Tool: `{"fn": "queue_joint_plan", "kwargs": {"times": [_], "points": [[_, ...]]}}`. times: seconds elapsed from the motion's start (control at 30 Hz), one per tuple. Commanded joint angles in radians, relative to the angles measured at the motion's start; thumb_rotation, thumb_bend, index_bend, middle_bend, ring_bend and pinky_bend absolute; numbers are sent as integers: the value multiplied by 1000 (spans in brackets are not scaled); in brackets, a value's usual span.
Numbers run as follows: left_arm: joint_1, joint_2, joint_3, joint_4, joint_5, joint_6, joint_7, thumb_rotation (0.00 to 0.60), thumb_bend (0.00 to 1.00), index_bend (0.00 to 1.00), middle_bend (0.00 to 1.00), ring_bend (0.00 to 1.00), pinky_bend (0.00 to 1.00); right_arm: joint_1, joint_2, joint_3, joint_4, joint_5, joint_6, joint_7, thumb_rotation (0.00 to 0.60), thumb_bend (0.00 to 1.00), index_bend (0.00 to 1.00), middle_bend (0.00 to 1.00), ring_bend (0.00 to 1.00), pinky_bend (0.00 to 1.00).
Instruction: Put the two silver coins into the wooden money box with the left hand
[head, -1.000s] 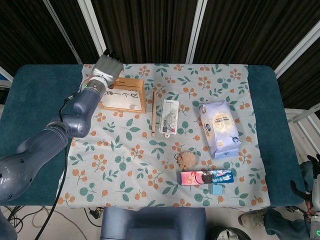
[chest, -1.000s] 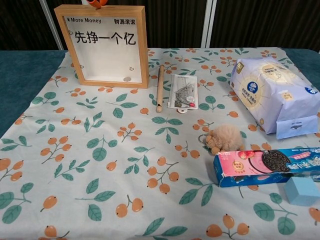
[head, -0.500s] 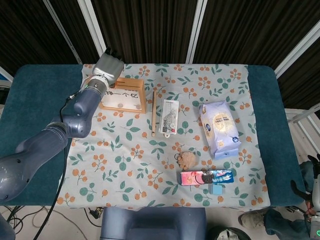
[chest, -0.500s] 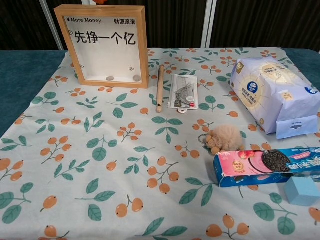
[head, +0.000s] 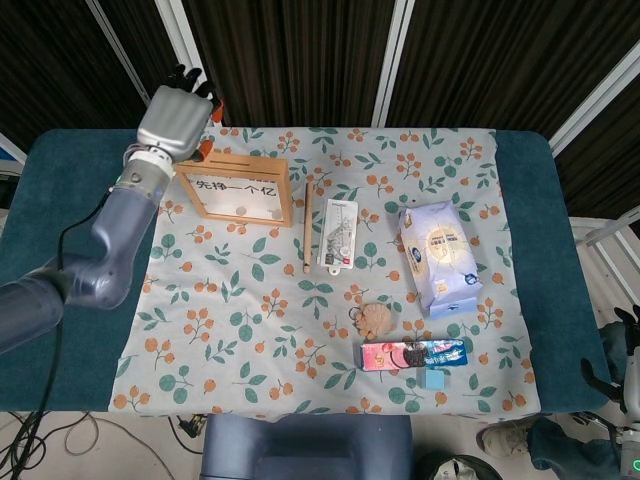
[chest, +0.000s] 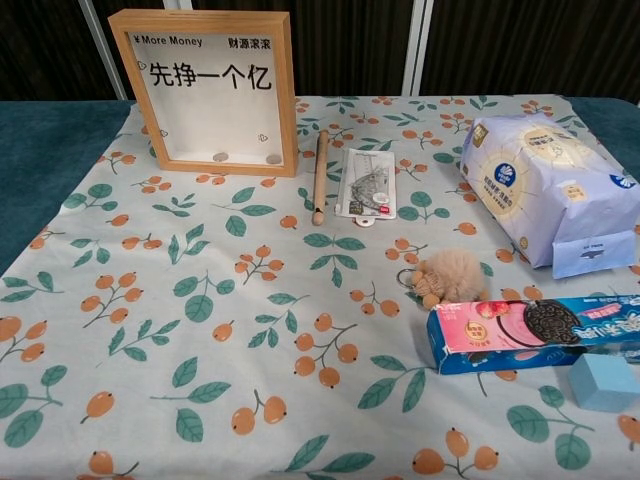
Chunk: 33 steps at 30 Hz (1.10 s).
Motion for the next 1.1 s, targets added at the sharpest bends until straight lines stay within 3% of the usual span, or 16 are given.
{"fn": "queue_joint_plan", "kwargs": {"times": [0.03, 0.27, 0.67, 0.9, 1.1], "points": [[195, 119, -8, -218, 198, 237, -136, 600, 333, 367, 144, 0, 0, 3, 3, -8, 12, -30, 0, 1, 600, 369, 155, 46, 4, 0], [461, 130, 54, -330, 416, 482, -277, 600, 333, 345, 139, 0, 0, 10, 13, -30, 56, -139, 2, 39, 600, 369, 155, 46, 4, 0], [828, -17, 142, -286, 710, 783, -328, 600, 333, 281, 86, 0, 0, 42, 15, -98, 188, -406, 12, 97, 600, 369, 155, 46, 4, 0], [979, -99, 170, -248, 826, 880, -332, 600, 324, 226, 18, 0, 0, 44, 6, -115, 202, -457, 26, 59, 600, 370, 155, 46, 4, 0], [1072, -137, 191, -203, 875, 885, -352, 600, 319, 219, 10, 0, 0, 49, -9, -120, 220, -496, 42, 32, 600, 369, 155, 46, 4, 0]]}}
